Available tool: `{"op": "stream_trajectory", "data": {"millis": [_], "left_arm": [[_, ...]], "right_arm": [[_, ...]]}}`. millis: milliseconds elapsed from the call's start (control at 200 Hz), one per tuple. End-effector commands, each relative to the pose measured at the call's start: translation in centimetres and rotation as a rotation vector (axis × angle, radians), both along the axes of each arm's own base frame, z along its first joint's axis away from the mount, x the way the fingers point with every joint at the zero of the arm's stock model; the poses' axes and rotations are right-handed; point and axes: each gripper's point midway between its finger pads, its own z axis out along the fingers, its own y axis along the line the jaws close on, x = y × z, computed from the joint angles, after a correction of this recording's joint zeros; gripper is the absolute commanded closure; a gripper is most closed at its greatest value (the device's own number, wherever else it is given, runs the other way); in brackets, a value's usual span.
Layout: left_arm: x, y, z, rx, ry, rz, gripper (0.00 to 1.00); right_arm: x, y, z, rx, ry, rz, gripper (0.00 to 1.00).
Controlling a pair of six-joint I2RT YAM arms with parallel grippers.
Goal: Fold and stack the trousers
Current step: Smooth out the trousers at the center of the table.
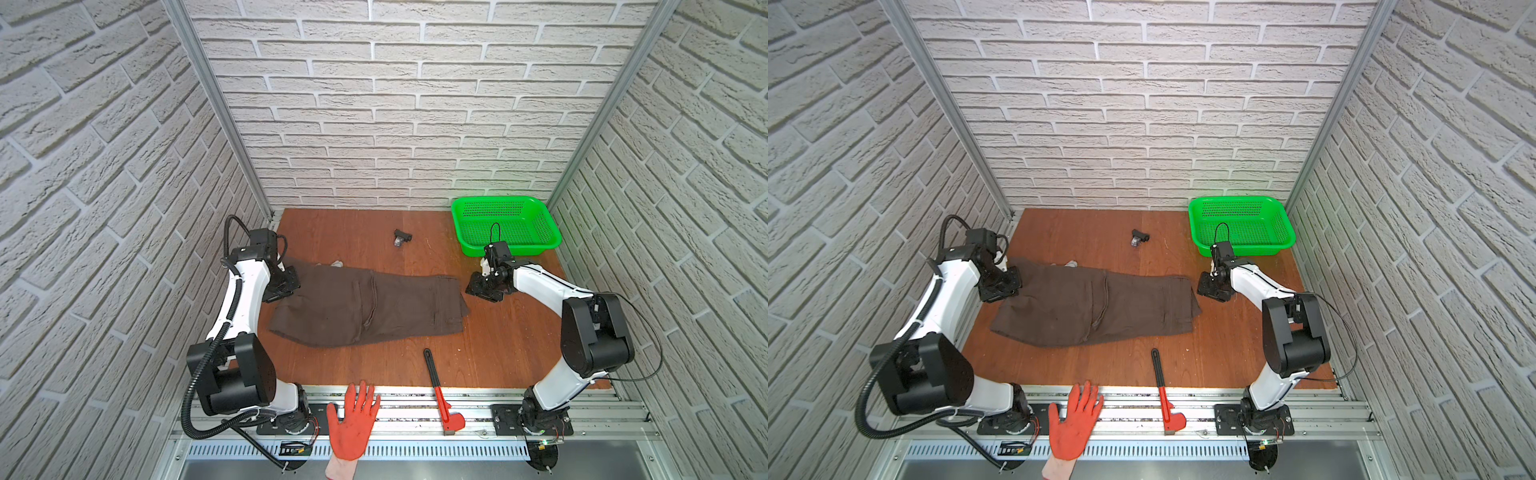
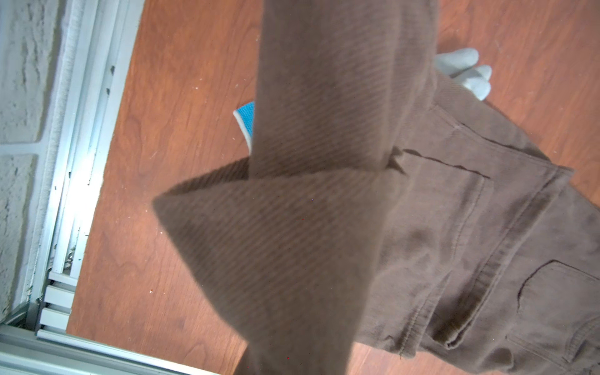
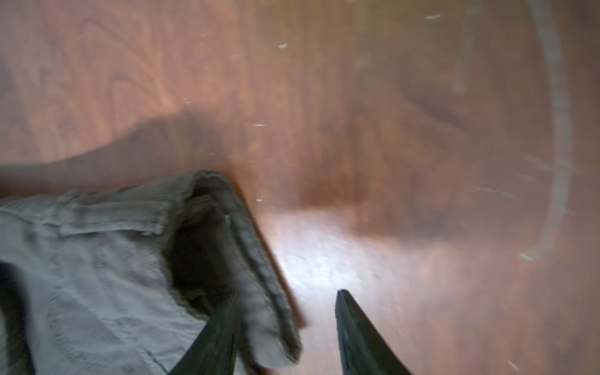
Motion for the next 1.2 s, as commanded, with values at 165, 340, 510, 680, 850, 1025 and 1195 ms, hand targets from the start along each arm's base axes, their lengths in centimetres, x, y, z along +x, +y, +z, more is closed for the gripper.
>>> {"op": "stream_trajectory", "data": {"millis": [165,340,510,680,850,1025,1195], "left_arm": [[0.1,-0.1,0.0,-0.014,-0.002,-0.015,1.0],[0.4,-0.1,0.4,-0.016,-0.014,-0.014,1.0],[0.2,0.1,0.6,-0.014,-0.016,-0.012,1.0],[0.1,0.2,0.7,-0.014,-0.023,-0.013,1.0],[-0.1,0.4,0.9,-0.016,-0.027,-0.013,1.0],[-0.5,1.0,1.1,-0.016,-0.029,-0.004,1.0],[-0.6,1.3,1.1,-0.014,-0.03,0.004,1.0]], "right_arm": [[0.5,4.8,2.4,0.149,-0.124,0.204,0.51],[1.4,5.6,1.3,0.16,-0.109,0.204,0.47],[2.8,6.6,1.4,0.207,-0.13,0.22,0.44],[4.6,7.1,1.9,0.217,-0.142,0.216,0.77],[6.0,7.0,2.4,0.207,-0.153,0.207,0.94],[6.4,6.6,5.7,0.185,-0.228,0.204,0.94],[7.3,5.5,6.5,0.103,-0.217,0.184,0.94]]}}
